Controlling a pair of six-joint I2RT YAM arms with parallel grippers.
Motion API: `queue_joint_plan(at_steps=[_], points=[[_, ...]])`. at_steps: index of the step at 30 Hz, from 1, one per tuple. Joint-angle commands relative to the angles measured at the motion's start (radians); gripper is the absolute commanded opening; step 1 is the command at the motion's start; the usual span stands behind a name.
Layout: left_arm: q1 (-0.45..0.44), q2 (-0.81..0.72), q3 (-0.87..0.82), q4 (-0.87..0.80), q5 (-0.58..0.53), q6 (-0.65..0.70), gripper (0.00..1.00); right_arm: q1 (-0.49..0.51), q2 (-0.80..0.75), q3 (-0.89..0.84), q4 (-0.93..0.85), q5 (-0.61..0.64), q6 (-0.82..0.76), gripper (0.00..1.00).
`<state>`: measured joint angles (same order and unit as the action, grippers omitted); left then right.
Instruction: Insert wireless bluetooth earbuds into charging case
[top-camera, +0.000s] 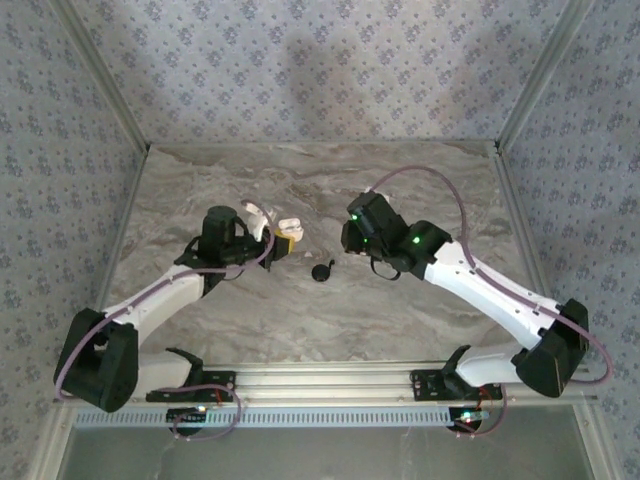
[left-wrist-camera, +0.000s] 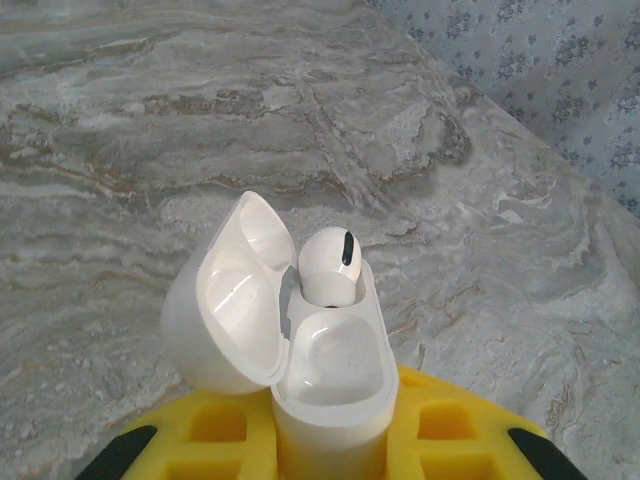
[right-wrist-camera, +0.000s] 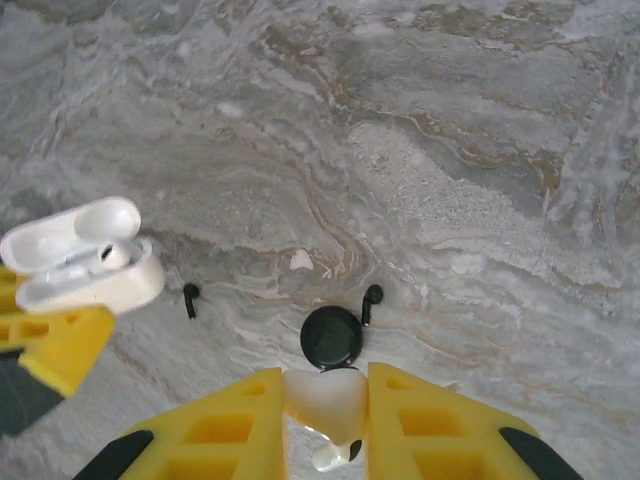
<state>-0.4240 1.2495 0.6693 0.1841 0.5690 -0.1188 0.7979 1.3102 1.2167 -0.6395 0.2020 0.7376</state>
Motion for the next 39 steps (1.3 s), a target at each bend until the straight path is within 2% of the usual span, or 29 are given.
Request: queue_joint_plan(at_steps=[1, 6, 7, 15, 22, 30, 35, 39], points=[[-0.003, 0.001, 0.047, 0.009, 0.031, 0.057, 0.13, -0.046, -0.009, -0.052, -0.082, -0.162, -0.19, 0.22], [-0.005, 0.007, 0.046, -0.007, 0.047, 0.06, 0.13, -0.138, -0.011, -0.112, -0.128, -0.414, -0.303, 0.23], [-0.005, 0.007, 0.046, -0.01, 0.044, 0.061, 0.12, -0.15, -0.008, -0.124, -0.135, -0.42, -0.304, 0.23], [-0.005, 0.003, 0.056, -0.051, 0.026, 0.079, 0.13, -0.154, 0.162, -0.158, -0.189, -0.345, -0.293, 0.23], [-0.006, 0.001, 0.051, -0.066, 0.009, 0.085, 0.13, -0.143, 0.359, -0.158, -0.155, -0.349, -0.275, 0.23], [-0.006, 0.001, 0.053, -0.072, 0.003, 0.092, 0.13, -0.136, 0.456, -0.183, -0.124, -0.357, -0.269, 0.24], [-0.006, 0.003, 0.052, -0.069, 0.003, 0.091, 0.12, -0.141, 0.466, -0.194, -0.125, -0.359, -0.263, 0.3], [-0.006, 0.005, 0.052, -0.069, 0.003, 0.09, 0.13, -0.139, 0.422, -0.176, -0.154, -0.351, -0.253, 0.41]])
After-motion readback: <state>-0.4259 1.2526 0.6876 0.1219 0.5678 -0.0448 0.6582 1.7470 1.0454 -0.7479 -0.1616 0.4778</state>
